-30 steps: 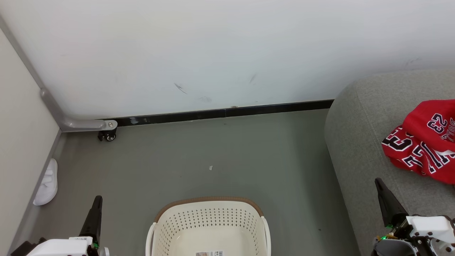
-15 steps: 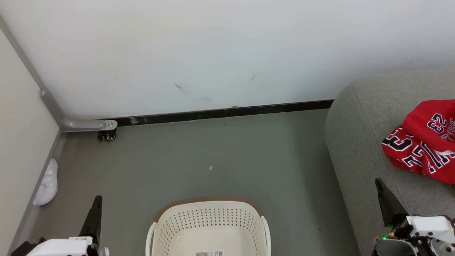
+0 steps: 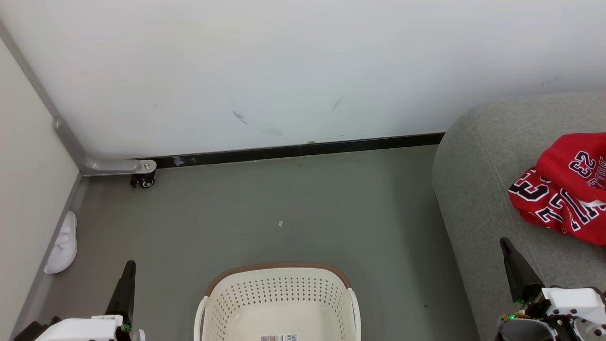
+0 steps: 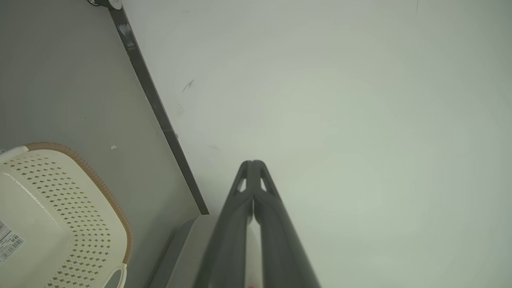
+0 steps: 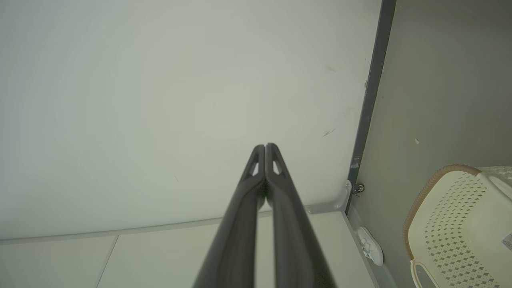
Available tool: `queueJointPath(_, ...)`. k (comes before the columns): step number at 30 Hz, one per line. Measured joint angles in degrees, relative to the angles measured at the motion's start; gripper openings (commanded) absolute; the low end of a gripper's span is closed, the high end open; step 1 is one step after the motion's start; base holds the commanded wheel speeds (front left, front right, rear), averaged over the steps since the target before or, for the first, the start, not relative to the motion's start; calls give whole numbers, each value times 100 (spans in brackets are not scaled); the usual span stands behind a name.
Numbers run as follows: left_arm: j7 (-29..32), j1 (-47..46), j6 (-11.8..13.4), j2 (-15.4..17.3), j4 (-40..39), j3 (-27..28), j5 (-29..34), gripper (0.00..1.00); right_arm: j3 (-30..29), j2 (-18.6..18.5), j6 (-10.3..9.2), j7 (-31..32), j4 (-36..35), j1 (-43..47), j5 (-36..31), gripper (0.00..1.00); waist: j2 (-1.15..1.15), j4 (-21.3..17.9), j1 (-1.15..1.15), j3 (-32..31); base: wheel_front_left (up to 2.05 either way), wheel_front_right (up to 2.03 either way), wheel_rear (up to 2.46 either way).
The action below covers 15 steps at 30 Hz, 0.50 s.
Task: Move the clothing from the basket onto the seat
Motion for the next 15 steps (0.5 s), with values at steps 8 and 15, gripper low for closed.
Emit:
queueJointPath(8,0,0,0,0,0,1,0,0,-14,4,0,9,1,0,0,0,0,0,0,0,0,0,0)
queueJointPath(15,10,0,0,-1,0,2,0,0,-26,7,0,25,1,0,0,0,0,0,0,0,0,0,0)
